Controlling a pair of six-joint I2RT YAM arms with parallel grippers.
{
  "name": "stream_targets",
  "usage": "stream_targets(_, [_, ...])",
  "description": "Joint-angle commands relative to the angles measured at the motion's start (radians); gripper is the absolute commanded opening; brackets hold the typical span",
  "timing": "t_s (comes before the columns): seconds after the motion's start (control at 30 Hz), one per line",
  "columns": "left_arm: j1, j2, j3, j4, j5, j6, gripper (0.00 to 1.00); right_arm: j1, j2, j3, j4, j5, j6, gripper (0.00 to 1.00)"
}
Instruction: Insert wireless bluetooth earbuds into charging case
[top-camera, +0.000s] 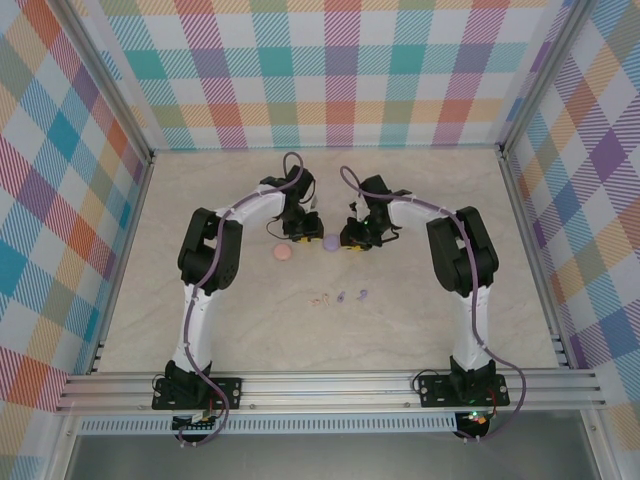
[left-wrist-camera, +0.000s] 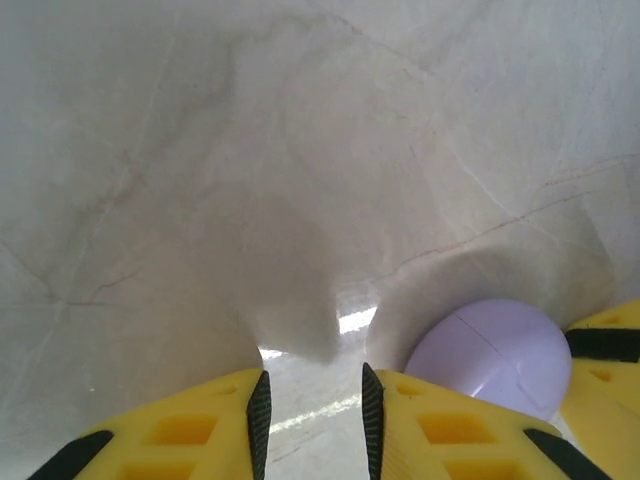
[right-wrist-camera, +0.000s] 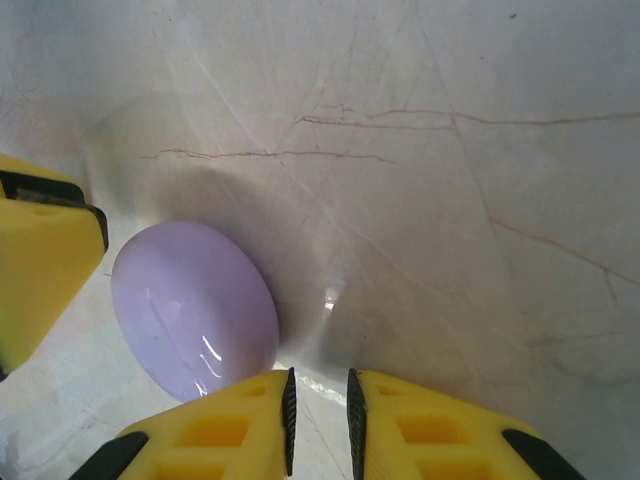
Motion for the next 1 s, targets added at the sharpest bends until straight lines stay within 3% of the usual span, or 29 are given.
stream_targets(0.0, [-0.006,-0.045,-0.028,0.013,0.050,0.000,0.32,0.011,0.031,0.043,-0.031,0.001,0.010,0.25])
stream_targets(0.57, [-0.040,-0.104,-0.097,-0.007,0.033,-0.011,0.32,0.012,0.072,0.110,-0.075,0.034,-0.014,0.26])
stream_targets(0.97, [-0.016,-0.190,-0.155,0.020,0.011,-0.020,0.35,0.008,0.014,0.106,-0.092,0.093,-0.016,0.28])
